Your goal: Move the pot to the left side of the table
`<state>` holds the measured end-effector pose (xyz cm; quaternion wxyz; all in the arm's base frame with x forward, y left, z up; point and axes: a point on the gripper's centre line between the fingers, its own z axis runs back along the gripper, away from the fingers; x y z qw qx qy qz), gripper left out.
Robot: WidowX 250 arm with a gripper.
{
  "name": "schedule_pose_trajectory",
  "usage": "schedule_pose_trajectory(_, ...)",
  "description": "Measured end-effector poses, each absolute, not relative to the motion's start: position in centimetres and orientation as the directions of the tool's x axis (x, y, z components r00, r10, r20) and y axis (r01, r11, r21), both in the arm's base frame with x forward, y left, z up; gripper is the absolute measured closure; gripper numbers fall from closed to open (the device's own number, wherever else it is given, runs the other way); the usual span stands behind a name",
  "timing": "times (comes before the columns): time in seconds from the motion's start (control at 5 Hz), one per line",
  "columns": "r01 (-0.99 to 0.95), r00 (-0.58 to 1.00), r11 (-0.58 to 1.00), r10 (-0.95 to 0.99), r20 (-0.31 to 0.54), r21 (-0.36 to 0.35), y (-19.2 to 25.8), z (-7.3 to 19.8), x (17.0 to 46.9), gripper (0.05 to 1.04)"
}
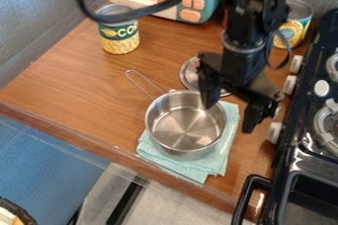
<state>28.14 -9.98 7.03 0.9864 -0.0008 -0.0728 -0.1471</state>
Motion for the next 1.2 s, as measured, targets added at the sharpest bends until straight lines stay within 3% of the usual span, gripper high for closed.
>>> schedule_pose_trajectory(0.4,0.344,0.931,0.936,-0.35,0.104,0.07,-10.6,4.9,25.4,0.131)
schedule_pose_trajectory(0.8,0.369,0.921,0.926,-0.376,0.103,0.083,-10.6,4.6,25.1,0.723)
schedule_pose_trajectory(1.0,0.38,0.917,0.922,-0.386,0.102,0.077,-10.7,4.7,25.2,0.933)
schedule_pose_trajectory(1.2,0.353,0.926,0.932,-0.36,0.115,0.078,-10.0,5.4,26.3,1.007)
